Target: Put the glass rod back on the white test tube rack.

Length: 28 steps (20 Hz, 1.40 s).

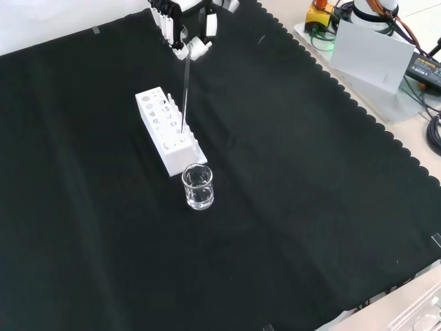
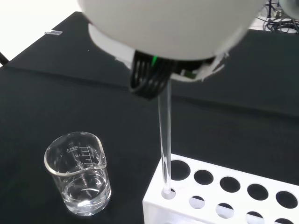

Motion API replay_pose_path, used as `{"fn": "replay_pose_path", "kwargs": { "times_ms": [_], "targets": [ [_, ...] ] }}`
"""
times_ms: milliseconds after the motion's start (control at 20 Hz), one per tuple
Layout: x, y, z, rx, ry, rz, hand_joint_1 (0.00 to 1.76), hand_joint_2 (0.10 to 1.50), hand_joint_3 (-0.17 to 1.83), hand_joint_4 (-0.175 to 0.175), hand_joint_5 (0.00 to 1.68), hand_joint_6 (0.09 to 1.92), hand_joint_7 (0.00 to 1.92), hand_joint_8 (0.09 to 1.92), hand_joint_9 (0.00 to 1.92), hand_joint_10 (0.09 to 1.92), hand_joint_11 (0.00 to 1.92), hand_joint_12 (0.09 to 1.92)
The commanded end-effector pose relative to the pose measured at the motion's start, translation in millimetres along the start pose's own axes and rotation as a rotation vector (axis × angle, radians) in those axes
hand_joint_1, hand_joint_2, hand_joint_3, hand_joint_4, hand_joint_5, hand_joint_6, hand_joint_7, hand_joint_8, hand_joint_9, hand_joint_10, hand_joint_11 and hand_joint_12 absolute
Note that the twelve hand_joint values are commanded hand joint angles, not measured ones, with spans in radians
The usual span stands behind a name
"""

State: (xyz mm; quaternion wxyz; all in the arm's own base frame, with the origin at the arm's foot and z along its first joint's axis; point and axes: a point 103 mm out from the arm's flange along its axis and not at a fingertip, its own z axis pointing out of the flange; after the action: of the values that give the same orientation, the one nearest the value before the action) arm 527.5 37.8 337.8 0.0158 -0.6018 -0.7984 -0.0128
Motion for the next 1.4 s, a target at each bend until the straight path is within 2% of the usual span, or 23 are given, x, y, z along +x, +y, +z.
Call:
{"fn": "replay_pose_path", "kwargs": {
  "times_ms": [50, 400, 700, 1400],
  "targets": [
    [-5, -5, 2, -0.009, 0.007, 0.035, 1.34, 0.42, 0.98, -0.175, 1.4, 0.58, 1.47, 0.52, 1.89, 0.24, 1.68, 0.85],
    [-1, -2, 6, 0.024, -0.031, 0.059, 1.34, 0.42, 0.98, -0.175, 1.4, 0.58, 1.47, 0.53, 1.89, 0.24, 1.68, 0.85],
    [-1, -1, 9, 0.03, -0.022, 0.067, 1.34, 0.42, 0.98, -0.175, 1.4, 0.58, 1.47, 0.53, 1.89, 0.24, 1.69, 0.85],
    [10, 19, 42, 0.059, -0.022, 0.023, 1.34, 0.42, 0.98, -0.175, 1.4, 0.58, 1.47, 0.53, 1.89, 0.24, 1.69, 0.85]
  ]
}}
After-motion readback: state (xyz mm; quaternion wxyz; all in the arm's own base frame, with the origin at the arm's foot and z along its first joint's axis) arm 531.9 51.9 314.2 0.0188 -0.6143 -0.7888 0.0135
